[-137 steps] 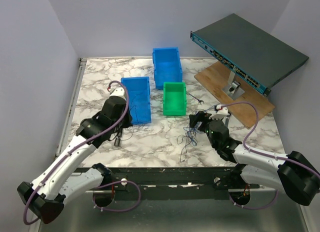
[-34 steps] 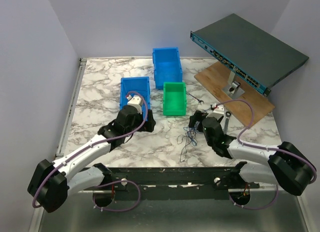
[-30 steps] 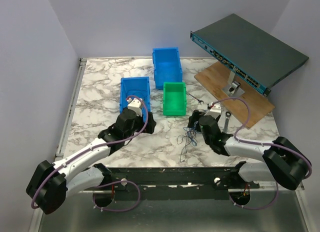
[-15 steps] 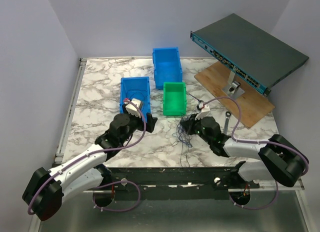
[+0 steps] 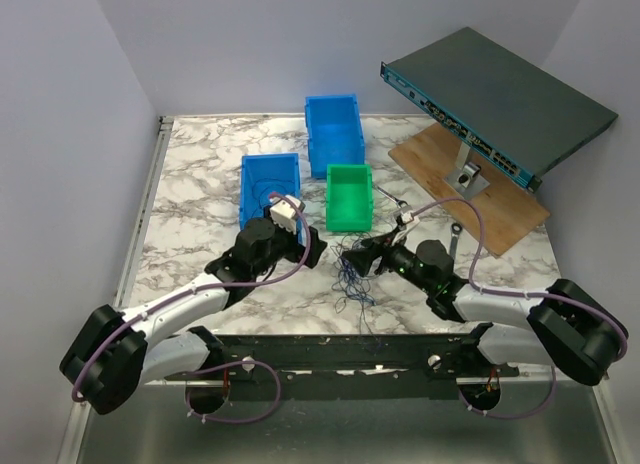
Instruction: Untangle the cables
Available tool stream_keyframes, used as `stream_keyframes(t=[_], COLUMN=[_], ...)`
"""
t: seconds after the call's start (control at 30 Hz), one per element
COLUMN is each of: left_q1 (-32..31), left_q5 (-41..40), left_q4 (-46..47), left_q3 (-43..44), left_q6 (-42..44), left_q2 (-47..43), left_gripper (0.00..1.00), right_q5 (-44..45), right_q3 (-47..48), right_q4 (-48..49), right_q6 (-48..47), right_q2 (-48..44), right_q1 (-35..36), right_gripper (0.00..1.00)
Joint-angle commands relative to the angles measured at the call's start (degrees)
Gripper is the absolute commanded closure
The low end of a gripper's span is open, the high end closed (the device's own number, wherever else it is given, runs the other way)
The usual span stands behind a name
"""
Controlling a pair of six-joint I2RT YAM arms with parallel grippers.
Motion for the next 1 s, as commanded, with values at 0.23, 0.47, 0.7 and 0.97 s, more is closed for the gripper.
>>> stream_keyframes(t=[0.23,0.47,0.7,0.97], left_q1=[0.1,0.1,0.0,-1.1], left_q5=[3.0,10.7,15.6,19.9], left_q4=[4.9,1.5,1.2,-1.5], left_q3=[-3.4,-3.0,-3.0,6.2], left_q6=[-1.5,-2.7,-4.4,-4.3], left_q2=[-4.0,-1.1,2.3,14.6], left_gripper=[0.03,0.14,0.18,0.24], right_q5=[14.1,5.9,-1.1,1.1], right_q3=[-0.6,-3.4,-1.5,0.0], right_q4=[-6.6,-8.3,-8.2,-8.5], right_q6=[0.9,1.1,1.9,2.3], right_q2=[-4.4,-8.1,-2.9,-0.5], right_q1=[0.2,0.2,0.2,0.2], right_gripper=[0.22,0.35,0.38,0.75])
